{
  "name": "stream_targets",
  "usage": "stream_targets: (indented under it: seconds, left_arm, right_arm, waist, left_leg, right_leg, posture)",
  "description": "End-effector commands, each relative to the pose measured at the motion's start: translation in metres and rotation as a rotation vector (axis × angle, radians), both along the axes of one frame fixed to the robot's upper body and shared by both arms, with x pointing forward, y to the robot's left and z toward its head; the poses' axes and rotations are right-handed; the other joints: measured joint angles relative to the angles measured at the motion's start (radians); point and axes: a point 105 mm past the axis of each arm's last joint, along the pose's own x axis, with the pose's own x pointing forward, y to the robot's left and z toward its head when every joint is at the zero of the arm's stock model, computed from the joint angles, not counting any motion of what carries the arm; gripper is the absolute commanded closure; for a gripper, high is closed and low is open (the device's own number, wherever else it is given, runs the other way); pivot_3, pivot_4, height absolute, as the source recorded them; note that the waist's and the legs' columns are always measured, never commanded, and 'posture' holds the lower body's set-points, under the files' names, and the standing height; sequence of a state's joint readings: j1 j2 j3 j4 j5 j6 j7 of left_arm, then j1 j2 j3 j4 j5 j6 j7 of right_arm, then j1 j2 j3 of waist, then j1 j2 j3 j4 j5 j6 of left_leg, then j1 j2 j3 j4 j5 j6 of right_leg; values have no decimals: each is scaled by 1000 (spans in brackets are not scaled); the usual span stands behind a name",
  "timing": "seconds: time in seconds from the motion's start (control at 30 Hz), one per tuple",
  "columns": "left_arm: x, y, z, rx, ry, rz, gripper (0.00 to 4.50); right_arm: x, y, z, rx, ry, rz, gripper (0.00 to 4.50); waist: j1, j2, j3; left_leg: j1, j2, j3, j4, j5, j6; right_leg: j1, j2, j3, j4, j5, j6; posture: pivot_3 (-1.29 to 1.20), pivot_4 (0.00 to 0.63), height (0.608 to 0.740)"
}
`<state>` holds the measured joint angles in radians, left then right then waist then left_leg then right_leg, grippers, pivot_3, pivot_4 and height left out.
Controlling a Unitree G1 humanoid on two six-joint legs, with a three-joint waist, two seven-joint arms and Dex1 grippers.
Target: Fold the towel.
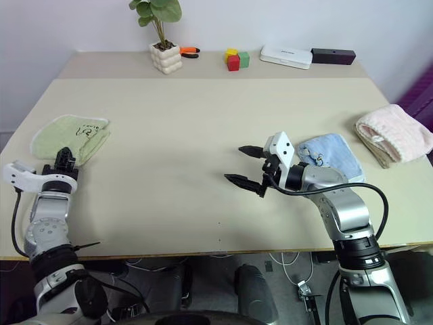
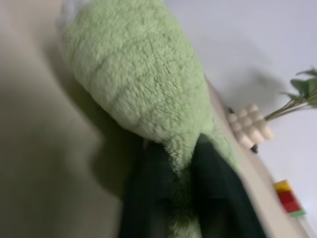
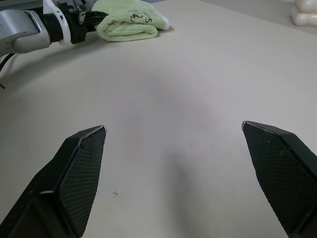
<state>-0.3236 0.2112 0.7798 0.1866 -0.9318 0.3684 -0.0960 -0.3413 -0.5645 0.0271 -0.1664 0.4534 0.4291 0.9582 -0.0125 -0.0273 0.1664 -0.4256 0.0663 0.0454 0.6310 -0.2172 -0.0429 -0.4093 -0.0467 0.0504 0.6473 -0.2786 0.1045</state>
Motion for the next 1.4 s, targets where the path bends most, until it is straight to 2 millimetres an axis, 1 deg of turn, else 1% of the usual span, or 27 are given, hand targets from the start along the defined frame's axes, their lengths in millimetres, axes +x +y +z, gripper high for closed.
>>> stream_targets:
  seconds: [0.03, 0.07, 0.1, 0.13, 0.17, 0.23, 0.33, 0.4, 0.5, 0.57, 0.63, 0.67, 0.7, 0.77, 0.8, 0.87, 0.93, 1.0, 1.07, 1.17, 1.2, 1.23, 1.27, 1.3, 1.4]
  left_arm:
    - [-4, -1, 10, 11, -33, -10, 1876]
    - [-4, -2, 10, 8, -36, -14, 1430]
    - [-6, -3, 10, 5, -37, -15, 844]
    - [-7, -4, 10, -1, -36, -18, 374]
    - [-9, -6, 11, -5, -36, -24, 32]
    - [-12, -12, 10, -52, -32, -30, 32]
    - [-20, -33, 11, -116, -10, -81, 32]
    - [-25, -43, 12, -136, 4, -101, 32]
    - [-31, -52, 3, -188, 40, -110, 32]
    - [-32, -63, -4, -216, 64, -154, 32]
    - [-29, -87, -13, -251, 111, -277, 32]
    - [-27, -100, -10, -190, 120, -356, 32]
    - [-24, -115, -1, -137, 91, -448, 32]
    - [-19, -142, 20, 32, 29, -619, 32]
    - [-18, -150, 25, 81, 10, -665, 32]
    - [-12, -164, 40, 213, -48, -748, 32]
    - [-6, -173, 57, 406, -120, -808, 32]
    - [-2, -177, 64, 590, -153, -852, 32]
    - [1, -175, 72, 724, -194, -881, 32]
    - [1, -167, 77, 1072, -257, -893, 32]
    - [-1, -167, 78, 1141, -284, -895, 32]
    - [-1, -163, 80, 1139, -300, -920, 32]
    - [0, -157, 82, 1064, -301, -964, 32]
    - [0, -154, 81, 1039, -289, -1000, 32]
    - [-4, -166, 77, 1055, -297, -1071, 32]
  right_arm:
    - [1, 1, 15, 7, -63, 13, 0]
    - [2, 1, 15, 8, -65, 14, 0]
    - [3, 2, 16, 8, -67, 15, 0]
    - [3, 2, 15, 8, -67, 16, 0]
    - [3, 3, 16, 8, -68, 17, 0]
    - [4, 3, 15, 8, -70, 18, 0]
    - [4, 3, 16, 10, -75, 17, 0]
    - [4, 3, 16, 15, -76, 17, 0]
    - [4, 2, 15, 19, -73, 19, 0]
    - [5, 2, 16, 29, -69, 20, 0]
    - [2, 3, 16, 41, -57, 42, 0]
    - [0, 3, 16, 54, -46, 49, 0]
    - [-2, 2, 15, 68, -24, 64, 0]
    - [-8, 1, 15, 83, 11, 90, 0]
    - [-9, 0, 15, 82, 14, 95, 0]
    - [-4, -2, 16, 74, -14, 63, 0]
    - [0, -3, 19, 75, -38, 40, 0]
    - [2, -4, 22, 88, -46, 25, 0]
    - [3, -6, 23, 82, -66, 7, 0]
    - [2, -10, 21, 59, -72, -5, 0]
    - [1, -12, 19, 47, -75, -6, 0]
    - [0, -14, 18, 44, -66, -7, 0]
    - [-1, -15, 17, 35, -63, -9, 0]
    - [0, -15, 17, 31, -64, -13, 0]
    - [2, -22, 22, 36, -67, -23, 0]
  waist:
    - [0, 0, 0]
    - [0, 0, 0]
    - [1, 0, 0]
    - [0, 0, 0]
    - [0, 0, 0]
    - [0, 0, 0]
    - [0, 0, 0]
    - [1, 0, 0]
    - [1, 0, 0]
    - [1, 0, 0]
    - [3, 0, 0]
    - [4, 1, -1]
    - [7, 1, -1]
    - [17, 1, -1]
    - [20, 1, -1]
    - [18, 1, -1]
    - [16, 1, -1]
    - [12, 1, -1]
    - [5, 1, -1]
    - [-3, 2, 0]
    - [-2, 2, 0]
    - [-1, 2, 0]
    - [0, 2, 0]
    - [1, 2, 0]
    - [0, 2, 0]
  left_leg:
    - [0, 0, 0, 0, 0, 0]
    - [0, 0, 0, 0, 0, 0]
    - [0, 0, 0, 0, 0, 0]
    - [0, 0, 0, 0, 0, 0]
    - [0, 0, 0, 0, 0, 0]
    - [0, 0, 0, 0, 0, 0]
    - [0, 0, 0, 0, 0, 0]
    - [0, 0, 0, 0, 0, 0]
    - [0, 0, 0, 1, 0, 0]
    - [0, 0, 0, 1, 0, 0]
    - [1, 0, 0, 1, 0, 0]
    - [1, 0, 0, 1, 0, 0]
    - [1, -1, 0, 1, 0, 0]
    - [1, -1, 0, 2, 0, 0]
    - [0, -1, 0, 3, 0, 0]
    - [0, -1, 0, 3, 0, 0]
    - [0, -1, 0, 2, 0, 0]
    - [0, -1, 0, 0, 0, 0]
    - [0, -1, 1, -1, 0, 0]
    - [0, -1, 1, -2, 0, 0]
    - [0, -1, 1, -2, 0, 0]
    - [0, 0, 2, -3, 0, 0]
    - [0, 0, 2, -3, 0, 0]
    - [-1, 0, 2, -2, 0, 0]
    - [-1, 0, 2, -1, 0, 0]
  right_leg:
    - [0, 0, 0, 0, 0, 0]
    - [0, 0, 0, 0, 0, 0]
    - [0, 0, 0, 0, 0, 0]
    - [0, 0, 0, 0, 0, 0]
    - [0, 0, 0, 0, 0, 0]
    - [0, 0, 0, 0, 0, 0]
    - [0, 0, 0, 0, 0, 0]
    - [1, 0, 0, 0, 0, 0]
    - [1, 0, 0, 0, -1, -1]
    - [1, 0, 0, 0, -2, -3]
    - [1, 0, 1, 0, -2, -3]
    - [1, 0, 1, 0, -2, -3]
    - [1, -1, 1, 0, -2, -3]
    - [2, -1, 1, 0, -2, -4]
    - [2, -1, 1, -1, -2, -4]
    - [2, -1, 1, -2, -2, -5]
    - [1, 0, 1, -2, -2, -5]
    - [0, 0, 1, -2, -2, -5]
    - [-1, 0, 1, -2, -2, -5]
    - [-1, 0, 1, -3, -2, -5]
    - [-2, 0, 2, -3, -2, -5]
    - [-2, 0, 2, -3, -2, -5]
    - [-2, 0, 2, -3, -2, -5]
    - [-2, 0, 2, -3, -2, -5]
    - [-2, -1, 2, -2, -2, -5]
  posture:
    - [0, 150, 740]
    - [0, 150, 740]
    - [0, 150, 740]
    - [0, 150, 740]
    - [0, 150, 740]
    - [0, 150, 740]
    - [0, 150, 740]
    - [0, 150, 740]
    - [0, 150, 740]
    - [0, 150, 740]
    - [0, 150, 740]
    - [0, 150, 740]
    - [0, 150, 740]
    - [0, 150, 740]
    - [0, 150, 740]
    - [0, 150, 740]
    - [0, 150, 740]
    - [0, 150, 740]
    - [0, 150, 740]
    - [0, 150, 740]
    - [0, 150, 740]
    - [0, 150, 740]
    - [0, 150, 740]
    - [0, 150, 740]
    - [0, 150, 740]
